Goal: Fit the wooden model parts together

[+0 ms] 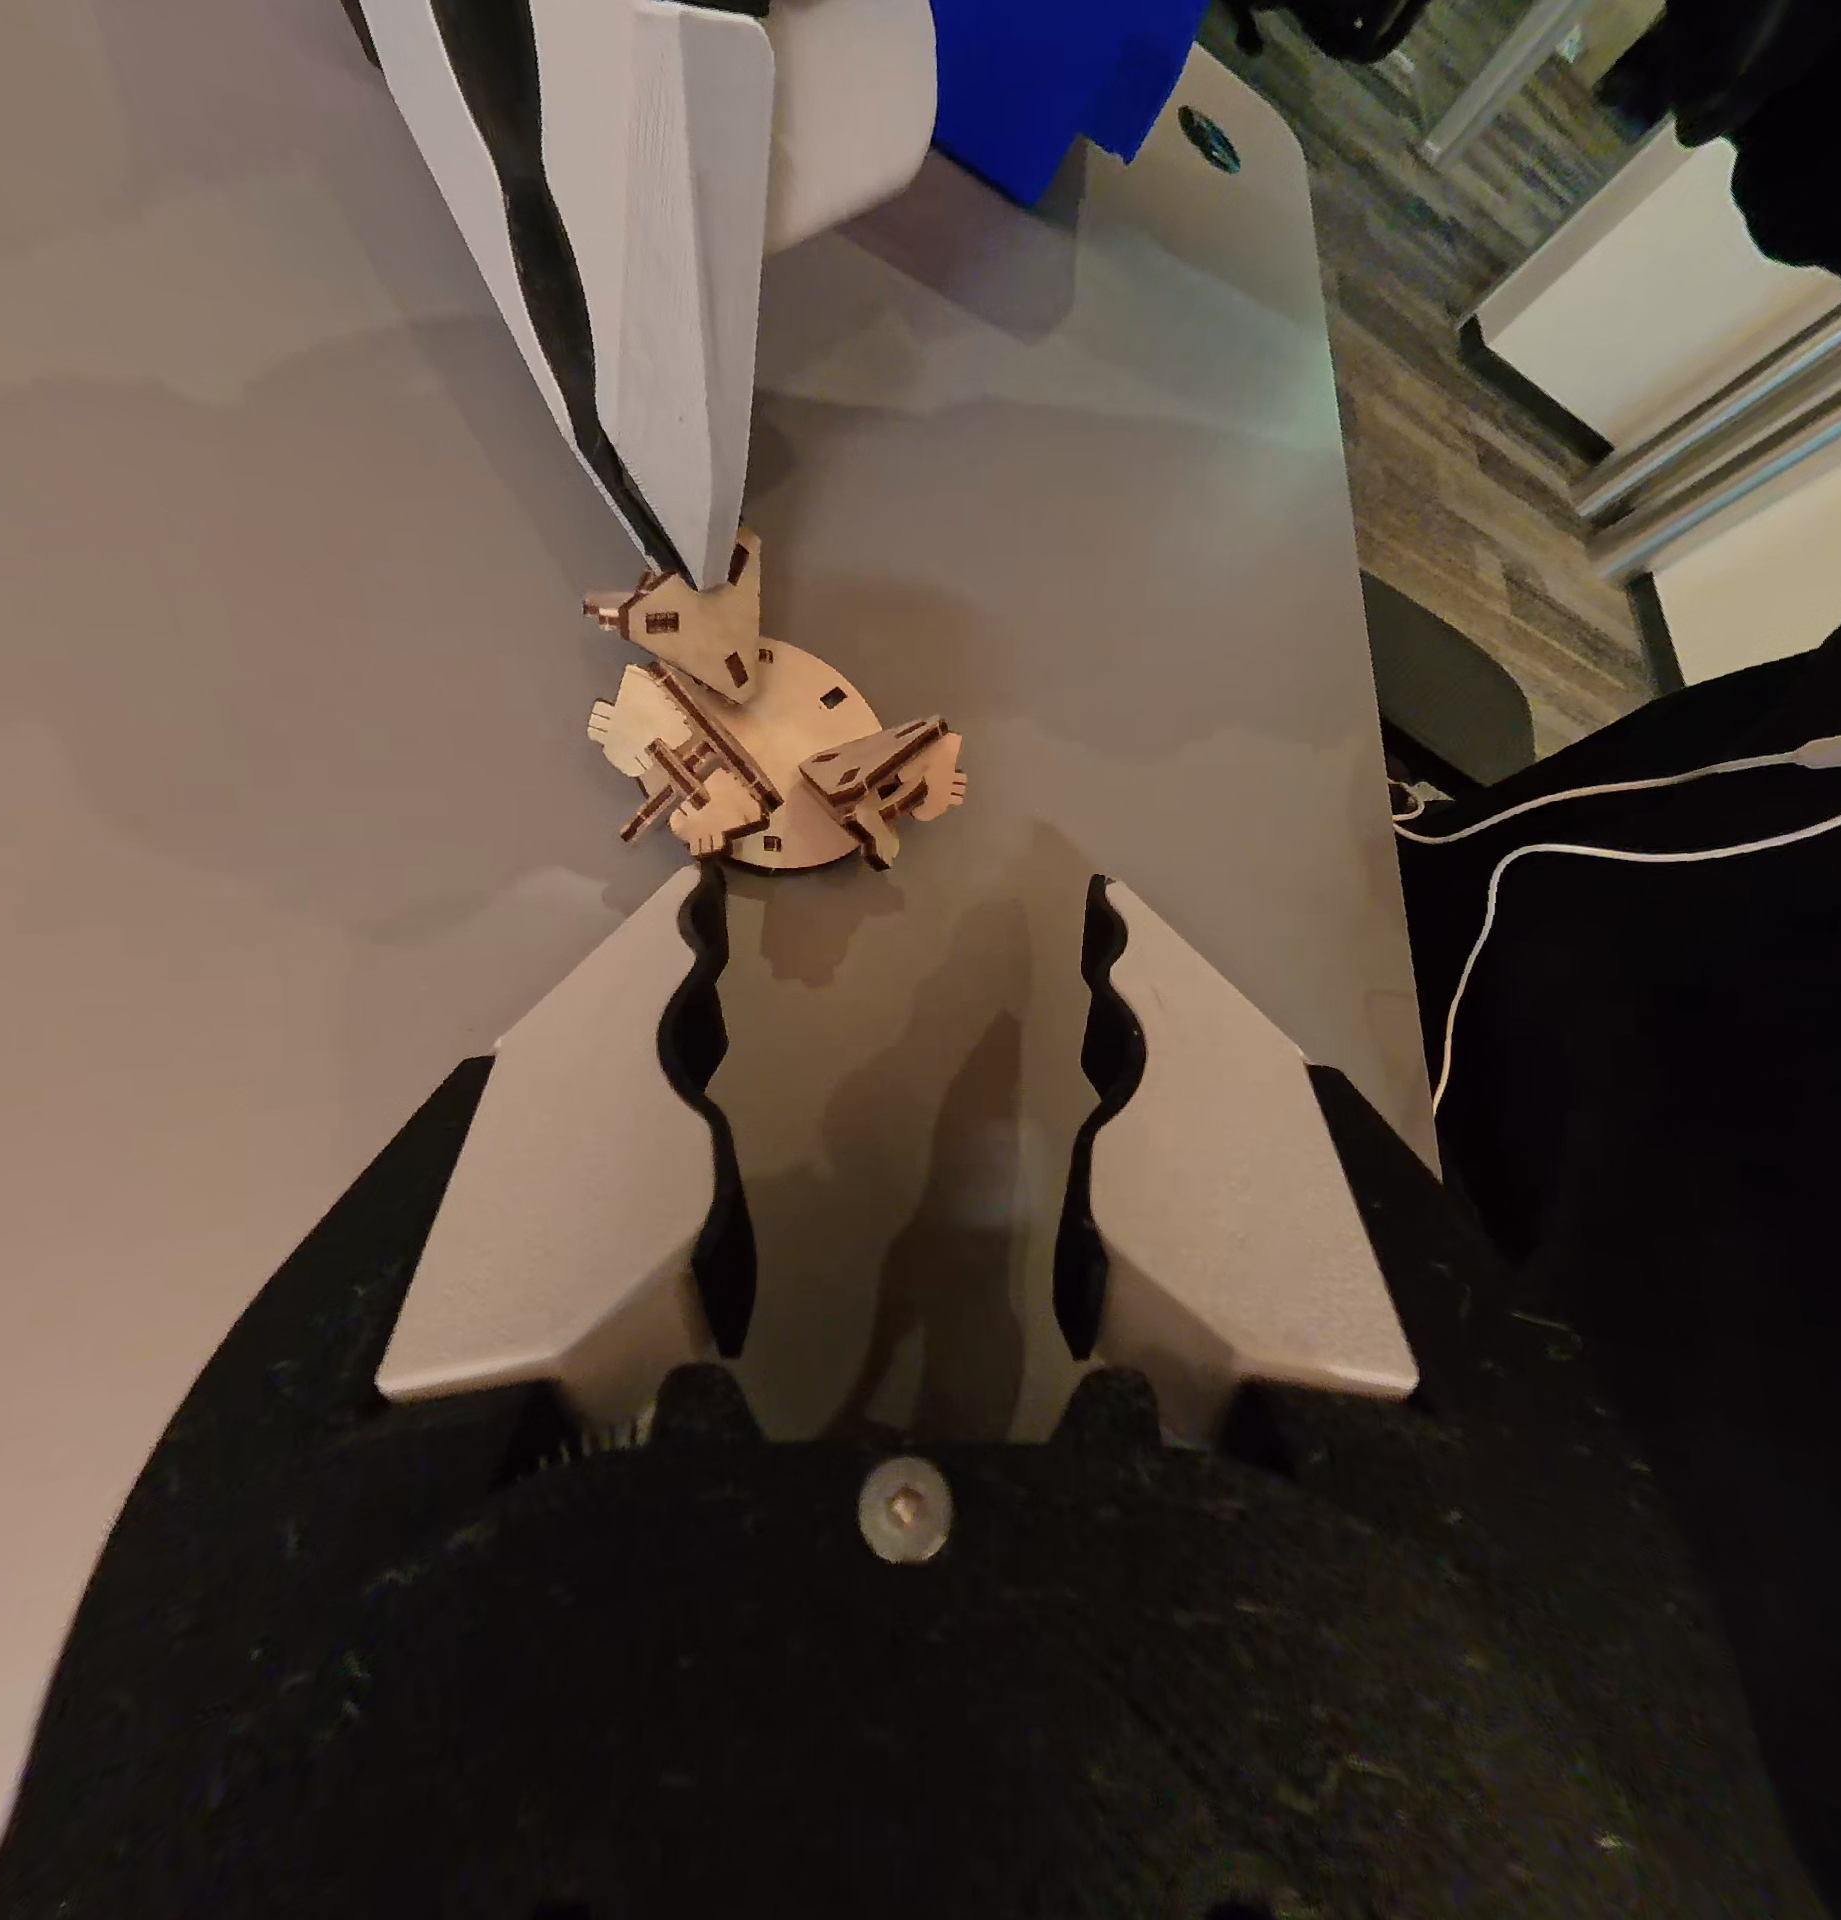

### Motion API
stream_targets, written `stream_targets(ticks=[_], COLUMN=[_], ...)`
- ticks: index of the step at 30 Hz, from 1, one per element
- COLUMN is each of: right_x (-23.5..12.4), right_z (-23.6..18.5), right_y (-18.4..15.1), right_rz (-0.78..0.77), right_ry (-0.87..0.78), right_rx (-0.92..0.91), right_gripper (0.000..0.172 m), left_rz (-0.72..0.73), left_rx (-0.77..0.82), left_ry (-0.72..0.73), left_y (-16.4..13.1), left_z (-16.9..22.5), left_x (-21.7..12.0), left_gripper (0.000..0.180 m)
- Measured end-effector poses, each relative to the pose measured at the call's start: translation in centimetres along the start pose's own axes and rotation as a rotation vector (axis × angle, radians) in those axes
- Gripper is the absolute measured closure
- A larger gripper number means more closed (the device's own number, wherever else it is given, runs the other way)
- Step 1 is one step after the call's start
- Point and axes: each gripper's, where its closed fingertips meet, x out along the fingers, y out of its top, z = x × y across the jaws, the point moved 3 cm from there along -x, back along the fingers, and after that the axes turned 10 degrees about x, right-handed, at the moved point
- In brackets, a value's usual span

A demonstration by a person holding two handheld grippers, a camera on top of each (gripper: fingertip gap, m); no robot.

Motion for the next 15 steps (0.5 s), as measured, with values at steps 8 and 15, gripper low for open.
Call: stream_targets(ticks=[8, 15], right_x=[0.02, 0.06], right_z=[-0.05, -0.2], right_y=[-0.26, -0.3], right_rz=[0.03, 0.076], right_ry=[-0.008, -0.037], right_rx=[-0.02, -0.035], right_gripper=[0.171, 0.172], left_rz=[-0.002, -0.003], left_rx=[0.0, 0.001], left_ry=[0.001, 0.003], left_y=[-0.01, -0.02], left_z=[0.04, 0.03], left_x=[0.02, 0.03], left_gripper=[0.114, 0.114])
